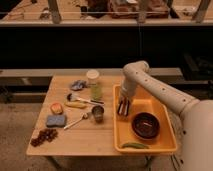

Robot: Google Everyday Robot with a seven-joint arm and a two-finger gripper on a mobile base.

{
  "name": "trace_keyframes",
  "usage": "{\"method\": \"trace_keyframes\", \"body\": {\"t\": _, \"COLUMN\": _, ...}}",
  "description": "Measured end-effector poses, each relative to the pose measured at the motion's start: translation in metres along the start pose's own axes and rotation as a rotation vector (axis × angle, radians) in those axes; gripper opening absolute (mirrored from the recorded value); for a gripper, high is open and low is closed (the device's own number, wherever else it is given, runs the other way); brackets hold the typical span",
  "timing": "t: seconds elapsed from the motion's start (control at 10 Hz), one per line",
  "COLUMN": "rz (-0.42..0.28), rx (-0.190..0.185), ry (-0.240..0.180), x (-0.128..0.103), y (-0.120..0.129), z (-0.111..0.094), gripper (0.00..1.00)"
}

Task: Wipe tray with eraser

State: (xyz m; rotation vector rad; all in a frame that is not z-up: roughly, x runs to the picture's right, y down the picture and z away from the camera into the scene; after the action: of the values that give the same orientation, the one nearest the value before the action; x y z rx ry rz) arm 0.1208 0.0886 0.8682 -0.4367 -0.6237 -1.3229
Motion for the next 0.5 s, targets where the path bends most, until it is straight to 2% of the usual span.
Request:
{"method": "trace_keyframes", "body": {"t": 0.1, "rz": 0.007, "rx": 0.000, "ry": -0.016, "x": -0.017, "y": 0.009, "z": 0.008, "gripper": 0.00}}
{"method": "trace_keyframes", "body": {"t": 0.3, "rz": 0.022, "rx": -0.004, "ry": -0.047, "x": -0.033, "y": 0.019, "z": 0.027, "gripper": 0.00}}
{"method": "trace_keyframes", "body": {"t": 0.5, "rz": 0.047, "rx": -0.011, "ry": -0.060, "x": -0.031, "y": 0.020, "z": 0.035, "gripper": 0.00}}
